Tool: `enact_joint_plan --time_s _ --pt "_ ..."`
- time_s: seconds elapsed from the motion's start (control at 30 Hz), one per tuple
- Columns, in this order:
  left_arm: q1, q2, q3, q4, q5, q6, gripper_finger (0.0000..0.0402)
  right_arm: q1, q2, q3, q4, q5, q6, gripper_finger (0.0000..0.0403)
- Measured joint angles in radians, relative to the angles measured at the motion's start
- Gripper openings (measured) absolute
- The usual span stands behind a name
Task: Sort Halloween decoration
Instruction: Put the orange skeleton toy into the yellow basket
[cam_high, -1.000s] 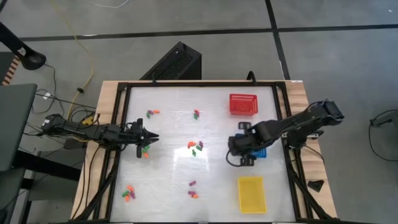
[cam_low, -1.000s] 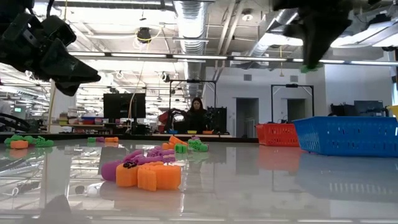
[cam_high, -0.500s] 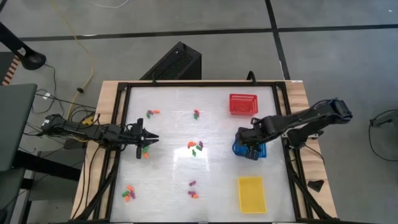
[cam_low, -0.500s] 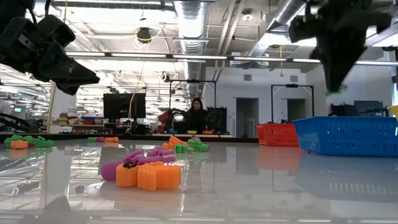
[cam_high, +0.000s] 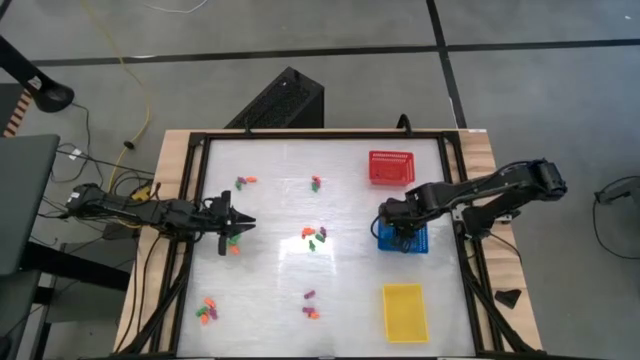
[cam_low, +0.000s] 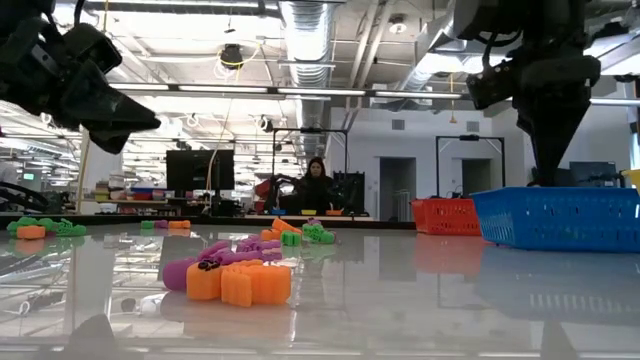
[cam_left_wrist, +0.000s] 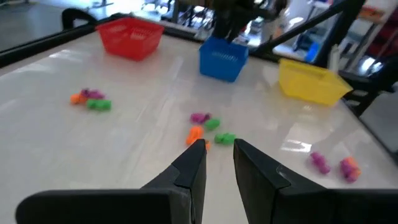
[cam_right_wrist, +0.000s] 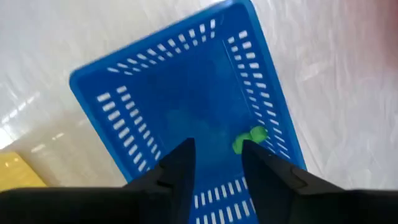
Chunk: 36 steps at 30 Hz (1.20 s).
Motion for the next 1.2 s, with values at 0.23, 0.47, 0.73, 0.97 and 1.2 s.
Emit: enact_joint_plan --time_s 0.23,0.47,0.73,0.97,1.2 --pt "0.000 0.000 0.000 0.116 0.110 0.072 0.0070 0.001 0.000 0.001 0.101 0.002 0.063 0.0207" --pt "0.000 0.000 0.000 0.120 0.120 0.085 0.0070 0.001 0.000 0.001 0.544 0.168 0.094 0.0191" --pt "0.000 0.000 0.001 0.004 0.066 0.035 0.0070 0.007 0.149 -0.005 1.411 0.450 -0.501 0.0173" --pt "0.000 0.006 0.001 -0.044 0.058 -0.080 0.0070 -0.083 0.451 0.117 1.811 0.335 -0.659 0.0173" --pt "0.000 0.013 0.001 -0.049 0.052 -0.173 0.0070 -0.232 0.714 0.465 1.408 0.160 -0.581 0.0172"
